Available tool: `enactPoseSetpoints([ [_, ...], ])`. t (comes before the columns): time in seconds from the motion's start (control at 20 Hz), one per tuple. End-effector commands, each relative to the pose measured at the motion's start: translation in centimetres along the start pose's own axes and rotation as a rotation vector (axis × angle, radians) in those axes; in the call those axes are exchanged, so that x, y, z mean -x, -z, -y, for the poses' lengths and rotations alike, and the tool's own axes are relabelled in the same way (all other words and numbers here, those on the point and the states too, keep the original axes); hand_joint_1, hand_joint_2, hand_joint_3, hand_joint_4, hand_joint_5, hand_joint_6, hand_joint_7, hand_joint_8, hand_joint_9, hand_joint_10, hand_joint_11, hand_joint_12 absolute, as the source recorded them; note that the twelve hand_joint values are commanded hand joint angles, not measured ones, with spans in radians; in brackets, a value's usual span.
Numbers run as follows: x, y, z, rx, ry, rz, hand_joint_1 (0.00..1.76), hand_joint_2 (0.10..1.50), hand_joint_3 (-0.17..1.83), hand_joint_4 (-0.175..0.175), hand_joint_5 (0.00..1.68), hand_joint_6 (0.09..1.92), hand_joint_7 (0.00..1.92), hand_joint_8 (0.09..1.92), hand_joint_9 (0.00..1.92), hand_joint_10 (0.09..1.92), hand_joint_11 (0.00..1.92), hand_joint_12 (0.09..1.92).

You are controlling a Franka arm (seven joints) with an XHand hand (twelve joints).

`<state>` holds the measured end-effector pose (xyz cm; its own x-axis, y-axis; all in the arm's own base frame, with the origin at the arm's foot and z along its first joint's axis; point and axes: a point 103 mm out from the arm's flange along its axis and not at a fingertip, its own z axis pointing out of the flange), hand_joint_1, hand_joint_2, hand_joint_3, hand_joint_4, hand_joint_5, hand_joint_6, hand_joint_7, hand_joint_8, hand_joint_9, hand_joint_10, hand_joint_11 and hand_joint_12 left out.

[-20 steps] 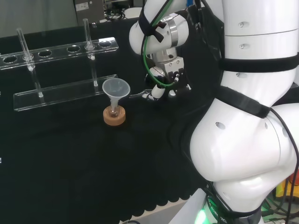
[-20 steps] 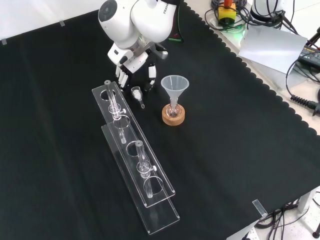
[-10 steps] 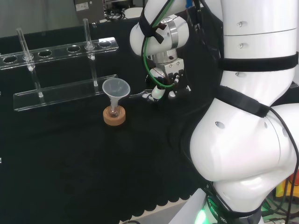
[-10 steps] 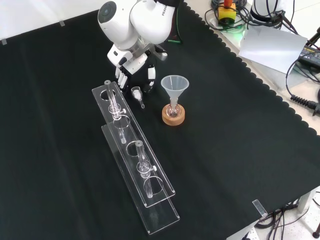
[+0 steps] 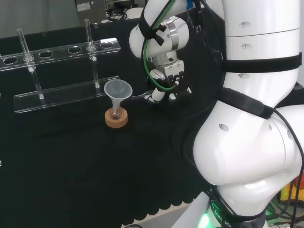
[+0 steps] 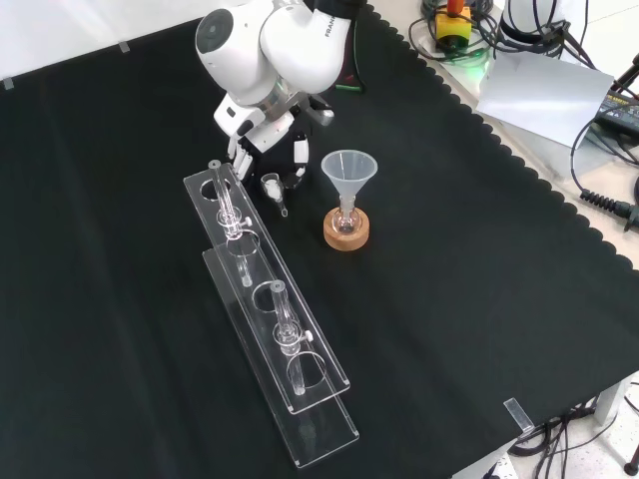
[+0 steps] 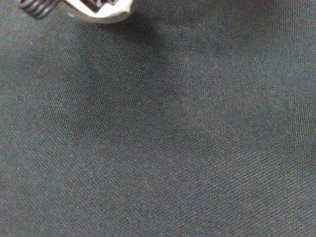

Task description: Pick up the weighing funnel.

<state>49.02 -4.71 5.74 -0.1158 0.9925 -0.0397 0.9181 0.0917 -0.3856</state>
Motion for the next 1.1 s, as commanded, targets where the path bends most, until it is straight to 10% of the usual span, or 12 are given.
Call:
enactPoseSetpoints([
  [0.05, -0.22, -0.07, -0.18, 0.003, 0.001, 0.005, 0.85, 0.67, 0.61, -0.063, 0.60, 0.12, 0.63, 0.71, 1.00, 0.39, 0.77, 1.10],
  [0.65, -0.56, -0.24, -0.06, 0.003, 0.008, 0.014, 0.86, 0.68, 0.60, -0.052, 0.69, 0.20, 0.66, 0.70, 1.03, 0.39, 0.78, 1.09],
  [1.1, -0.15, -0.35, 0.00, -0.004, -0.012, 0.044, 0.95, 0.71, 0.59, 0.064, 0.88, 0.64, 0.96, 0.57, 1.26, 0.23, 0.96, 0.97],
])
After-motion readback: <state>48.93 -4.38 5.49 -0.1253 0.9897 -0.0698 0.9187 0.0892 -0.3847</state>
